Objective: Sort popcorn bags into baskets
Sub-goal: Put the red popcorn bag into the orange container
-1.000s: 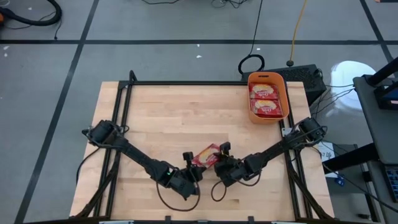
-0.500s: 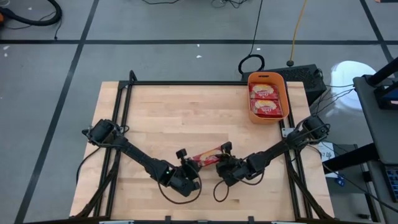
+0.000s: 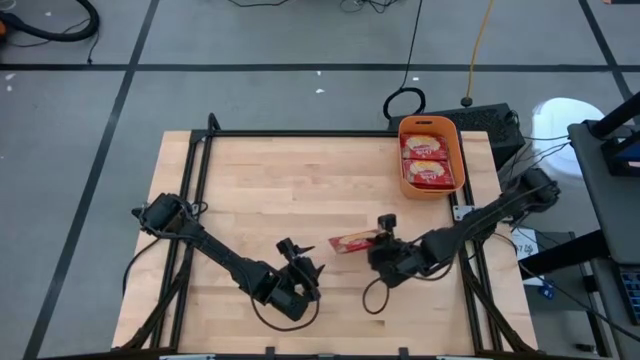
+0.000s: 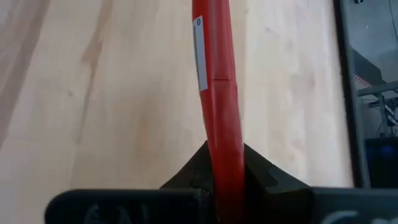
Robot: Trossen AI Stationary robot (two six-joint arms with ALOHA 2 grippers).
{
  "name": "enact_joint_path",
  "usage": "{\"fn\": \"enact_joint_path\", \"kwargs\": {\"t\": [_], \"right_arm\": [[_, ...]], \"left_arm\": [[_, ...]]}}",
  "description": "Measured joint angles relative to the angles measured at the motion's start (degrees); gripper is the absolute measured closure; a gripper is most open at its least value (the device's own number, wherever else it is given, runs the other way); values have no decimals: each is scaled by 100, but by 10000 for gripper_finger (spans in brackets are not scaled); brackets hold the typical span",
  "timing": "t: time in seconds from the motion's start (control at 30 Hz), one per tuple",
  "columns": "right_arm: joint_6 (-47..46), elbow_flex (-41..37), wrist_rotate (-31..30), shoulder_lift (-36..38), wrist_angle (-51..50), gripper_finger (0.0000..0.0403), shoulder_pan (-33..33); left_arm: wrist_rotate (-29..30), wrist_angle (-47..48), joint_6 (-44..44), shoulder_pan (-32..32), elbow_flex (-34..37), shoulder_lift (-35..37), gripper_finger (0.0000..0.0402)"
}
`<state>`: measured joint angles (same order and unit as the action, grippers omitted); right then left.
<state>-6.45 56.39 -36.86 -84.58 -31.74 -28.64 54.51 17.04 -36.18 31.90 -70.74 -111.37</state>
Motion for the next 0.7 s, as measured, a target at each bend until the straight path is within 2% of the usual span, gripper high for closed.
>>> {"fn": "enact_joint_path", "kwargs": {"t": [0.13,0.23,0.4,0.57,0.7], "right_arm": [[-98,290,-13,510,-807,379,2],[-255,838,-41,763,-1864,380,56],[-562,1926,-44,770,-3882,380,258],[-466,2647,-53,760,-4998,378,545],[-309,2930,-81,766,-5687,379,818]], "left_arm": [[3,90,-16,1,0,0,124],[1,87,-35,1,0,0,138],[-3,81,-35,1,0,0,163],[-6,74,-29,-7,0,0,183],[-23,74,-12,-4,0,0,197]]}}
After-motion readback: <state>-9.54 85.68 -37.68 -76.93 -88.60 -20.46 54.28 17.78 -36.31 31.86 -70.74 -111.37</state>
